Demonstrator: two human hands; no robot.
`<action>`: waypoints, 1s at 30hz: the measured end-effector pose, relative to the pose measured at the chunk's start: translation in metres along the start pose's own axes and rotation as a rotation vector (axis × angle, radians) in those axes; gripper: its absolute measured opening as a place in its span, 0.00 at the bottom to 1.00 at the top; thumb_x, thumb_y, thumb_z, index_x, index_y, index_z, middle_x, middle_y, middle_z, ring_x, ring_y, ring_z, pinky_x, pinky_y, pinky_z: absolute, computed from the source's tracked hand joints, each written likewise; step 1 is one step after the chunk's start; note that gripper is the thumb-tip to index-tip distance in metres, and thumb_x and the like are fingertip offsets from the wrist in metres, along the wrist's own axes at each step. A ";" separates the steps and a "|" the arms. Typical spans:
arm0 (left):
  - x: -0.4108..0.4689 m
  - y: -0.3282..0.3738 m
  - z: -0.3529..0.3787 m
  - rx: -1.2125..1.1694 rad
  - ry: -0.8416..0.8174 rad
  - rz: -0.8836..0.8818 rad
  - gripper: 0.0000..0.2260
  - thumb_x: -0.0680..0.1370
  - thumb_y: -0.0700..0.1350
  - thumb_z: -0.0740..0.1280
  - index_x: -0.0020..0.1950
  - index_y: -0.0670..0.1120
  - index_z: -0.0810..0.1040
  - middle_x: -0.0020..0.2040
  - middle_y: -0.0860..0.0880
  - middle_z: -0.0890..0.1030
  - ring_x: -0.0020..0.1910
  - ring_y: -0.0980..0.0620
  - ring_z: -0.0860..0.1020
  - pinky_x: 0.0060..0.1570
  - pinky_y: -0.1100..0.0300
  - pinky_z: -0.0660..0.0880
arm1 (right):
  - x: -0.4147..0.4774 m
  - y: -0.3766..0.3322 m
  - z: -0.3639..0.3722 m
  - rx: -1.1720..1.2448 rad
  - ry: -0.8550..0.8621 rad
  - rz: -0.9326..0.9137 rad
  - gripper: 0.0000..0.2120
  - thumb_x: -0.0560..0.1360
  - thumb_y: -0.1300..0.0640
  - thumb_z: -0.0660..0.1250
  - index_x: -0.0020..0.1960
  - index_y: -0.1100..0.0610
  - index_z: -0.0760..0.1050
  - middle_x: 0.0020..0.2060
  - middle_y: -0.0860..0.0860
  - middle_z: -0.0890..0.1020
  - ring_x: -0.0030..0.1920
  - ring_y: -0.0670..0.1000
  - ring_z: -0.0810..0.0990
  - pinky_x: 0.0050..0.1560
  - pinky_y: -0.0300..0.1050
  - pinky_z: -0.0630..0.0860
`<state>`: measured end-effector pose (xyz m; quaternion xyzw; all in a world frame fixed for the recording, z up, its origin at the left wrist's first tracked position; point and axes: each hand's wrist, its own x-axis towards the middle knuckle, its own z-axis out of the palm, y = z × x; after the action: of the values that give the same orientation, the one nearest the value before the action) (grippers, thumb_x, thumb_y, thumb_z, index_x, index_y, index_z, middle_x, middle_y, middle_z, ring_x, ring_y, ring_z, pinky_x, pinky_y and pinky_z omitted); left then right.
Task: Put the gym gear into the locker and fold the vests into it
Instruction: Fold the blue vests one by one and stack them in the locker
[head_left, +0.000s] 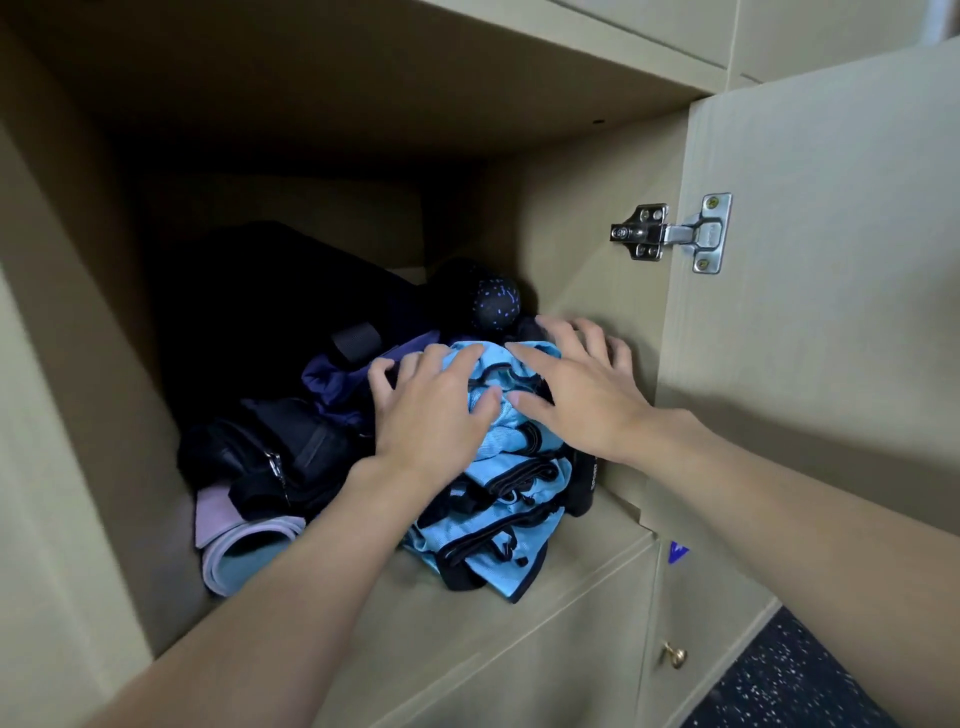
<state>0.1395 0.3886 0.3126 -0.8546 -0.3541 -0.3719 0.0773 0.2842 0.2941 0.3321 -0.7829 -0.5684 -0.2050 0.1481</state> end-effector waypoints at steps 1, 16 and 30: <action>0.002 0.002 -0.003 -0.002 -0.006 0.003 0.22 0.81 0.60 0.58 0.74 0.59 0.66 0.68 0.54 0.71 0.68 0.51 0.67 0.70 0.48 0.51 | -0.001 0.000 -0.004 0.006 0.007 0.001 0.28 0.79 0.36 0.57 0.77 0.41 0.58 0.78 0.47 0.51 0.77 0.55 0.46 0.75 0.65 0.47; -0.054 0.021 -0.048 -0.205 -0.048 0.099 0.18 0.80 0.56 0.63 0.68 0.53 0.75 0.65 0.51 0.73 0.66 0.46 0.68 0.64 0.48 0.62 | -0.077 -0.008 -0.029 0.107 0.054 0.053 0.23 0.79 0.41 0.60 0.72 0.46 0.68 0.71 0.46 0.64 0.72 0.51 0.57 0.69 0.57 0.56; -0.260 0.074 0.032 -0.416 -0.654 0.240 0.13 0.79 0.51 0.66 0.61 0.50 0.79 0.53 0.52 0.80 0.55 0.51 0.77 0.55 0.56 0.72 | -0.332 0.002 0.092 0.289 -0.363 0.406 0.18 0.81 0.46 0.61 0.68 0.50 0.72 0.68 0.52 0.70 0.70 0.56 0.65 0.68 0.58 0.61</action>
<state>0.0843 0.2041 0.1204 -0.9605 -0.1750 -0.1324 -0.1713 0.2108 0.0607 0.0892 -0.8752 -0.4408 0.0548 0.1918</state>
